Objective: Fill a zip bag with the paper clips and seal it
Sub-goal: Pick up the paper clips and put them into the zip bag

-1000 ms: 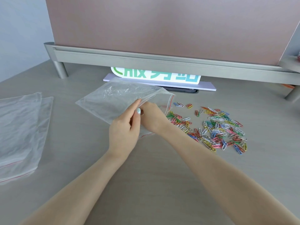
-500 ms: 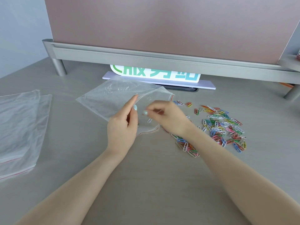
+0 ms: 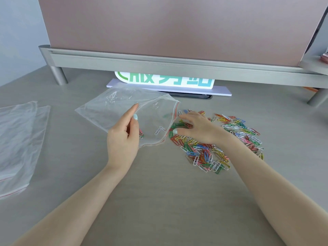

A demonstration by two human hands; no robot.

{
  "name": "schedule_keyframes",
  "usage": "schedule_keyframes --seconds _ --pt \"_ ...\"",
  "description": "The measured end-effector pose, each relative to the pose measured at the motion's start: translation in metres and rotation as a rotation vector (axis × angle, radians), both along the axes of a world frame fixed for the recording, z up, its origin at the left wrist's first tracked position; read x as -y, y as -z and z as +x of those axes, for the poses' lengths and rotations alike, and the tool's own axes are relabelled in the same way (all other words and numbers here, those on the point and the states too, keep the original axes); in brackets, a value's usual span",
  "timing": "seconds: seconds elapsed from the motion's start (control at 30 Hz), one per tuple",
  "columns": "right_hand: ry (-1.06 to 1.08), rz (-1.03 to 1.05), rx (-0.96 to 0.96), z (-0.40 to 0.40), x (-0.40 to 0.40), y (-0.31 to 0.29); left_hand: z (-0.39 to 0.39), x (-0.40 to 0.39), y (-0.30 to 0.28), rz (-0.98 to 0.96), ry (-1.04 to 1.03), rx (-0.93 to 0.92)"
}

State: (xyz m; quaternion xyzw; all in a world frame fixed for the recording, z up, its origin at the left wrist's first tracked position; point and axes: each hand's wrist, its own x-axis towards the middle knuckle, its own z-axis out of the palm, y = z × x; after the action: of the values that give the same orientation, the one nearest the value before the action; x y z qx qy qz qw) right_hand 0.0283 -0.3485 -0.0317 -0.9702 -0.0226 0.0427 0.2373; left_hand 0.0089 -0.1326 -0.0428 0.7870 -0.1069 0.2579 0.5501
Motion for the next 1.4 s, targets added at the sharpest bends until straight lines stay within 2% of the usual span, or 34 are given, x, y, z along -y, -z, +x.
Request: schedule_keyframes --seconds 0.17,0.37,0.7,0.9,1.1,1.4 --pt "-0.101 -0.138 -0.072 -0.006 0.003 -0.003 -0.002 0.001 0.0 0.006 0.017 0.011" --pt "-0.154 -0.031 -0.072 -0.004 0.005 -0.004 -0.002 0.001 0.0 0.033 0.022 0.026" --pt "-0.048 0.171 0.009 -0.02 0.006 -0.014 -0.004 0.001 -0.001 0.038 0.029 0.014" --pt "-0.02 0.102 0.064 -0.019 0.009 -0.014 -0.003 0.001 0.001 0.05 0.037 0.009" --pt "-0.075 -0.064 0.139 -0.02 0.008 -0.013 0.001 0.001 0.005 0.07 0.077 -0.022" --pt "-0.113 -0.145 0.196 -0.024 0.006 -0.014 0.004 -0.003 0.006 -0.007 0.067 -0.038"
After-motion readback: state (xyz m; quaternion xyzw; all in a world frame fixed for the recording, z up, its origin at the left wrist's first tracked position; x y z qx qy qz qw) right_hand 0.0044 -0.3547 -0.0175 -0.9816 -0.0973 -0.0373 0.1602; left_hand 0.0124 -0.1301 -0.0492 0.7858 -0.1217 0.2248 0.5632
